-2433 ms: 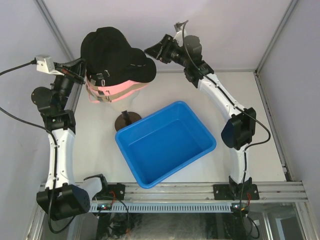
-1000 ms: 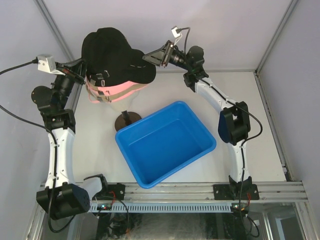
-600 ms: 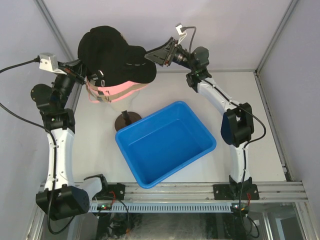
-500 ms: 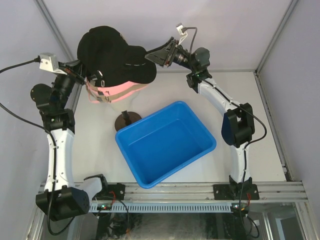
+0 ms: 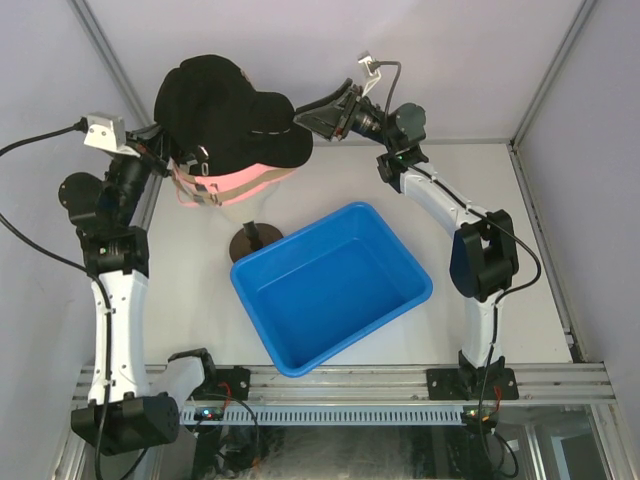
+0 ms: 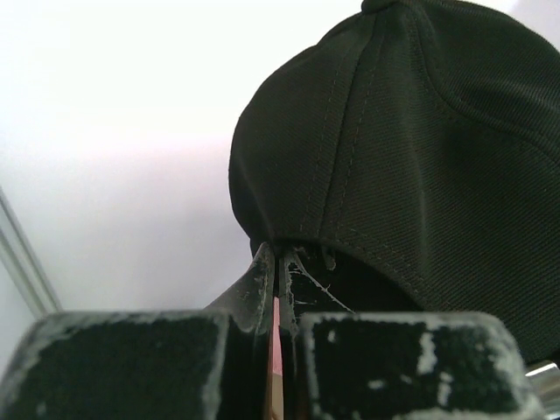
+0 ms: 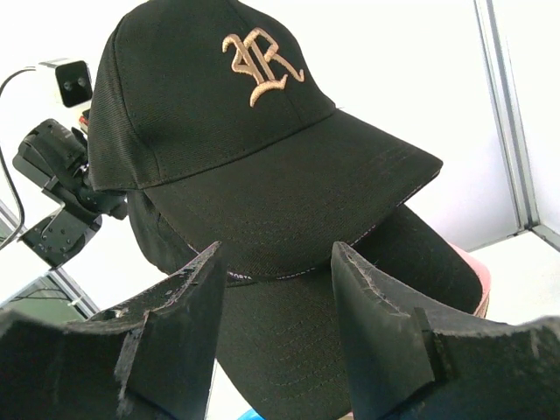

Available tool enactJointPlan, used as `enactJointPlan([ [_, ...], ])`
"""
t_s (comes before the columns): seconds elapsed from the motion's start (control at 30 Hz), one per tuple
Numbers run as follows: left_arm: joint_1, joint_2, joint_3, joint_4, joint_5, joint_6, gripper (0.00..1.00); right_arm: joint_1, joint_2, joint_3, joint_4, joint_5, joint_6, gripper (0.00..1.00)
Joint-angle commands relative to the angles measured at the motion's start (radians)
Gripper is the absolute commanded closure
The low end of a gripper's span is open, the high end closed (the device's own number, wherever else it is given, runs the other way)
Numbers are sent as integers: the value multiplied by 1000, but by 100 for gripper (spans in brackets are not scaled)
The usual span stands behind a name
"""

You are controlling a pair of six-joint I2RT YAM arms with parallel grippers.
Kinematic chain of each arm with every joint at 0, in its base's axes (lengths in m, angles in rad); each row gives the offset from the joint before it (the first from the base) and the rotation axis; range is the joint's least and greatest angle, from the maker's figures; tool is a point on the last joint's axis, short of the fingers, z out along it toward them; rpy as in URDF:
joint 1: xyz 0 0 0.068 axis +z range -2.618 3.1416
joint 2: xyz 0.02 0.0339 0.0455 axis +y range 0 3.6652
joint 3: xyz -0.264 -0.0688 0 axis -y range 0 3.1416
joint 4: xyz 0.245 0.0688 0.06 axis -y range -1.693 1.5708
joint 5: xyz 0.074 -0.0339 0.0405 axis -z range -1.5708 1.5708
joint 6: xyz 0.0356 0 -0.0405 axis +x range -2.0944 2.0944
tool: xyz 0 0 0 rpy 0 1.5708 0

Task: Stack the hats
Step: Stack the hat on the hat.

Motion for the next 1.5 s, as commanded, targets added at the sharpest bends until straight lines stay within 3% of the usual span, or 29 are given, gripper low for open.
enactJointPlan([
  [0.0,-33,-33,92,-64,-60,127,99,12,-31,29,62,8,-4,49],
  [0.4,-134,-29,148,-208,-235,395,98,16,-17,58,54,-3,-4,49],
  [0.7,-162,-62,108,-216,-348,566,94,11,-11,49,54,-3,-4,49],
  [1.07,-311,-50,57,-271,-506,854,92,5,-10,28,41,-2,-4,49],
  [1.47,-323,-77,-47,-178,-603,890,94,0,-32,7,-34,-4,-4,49],
])
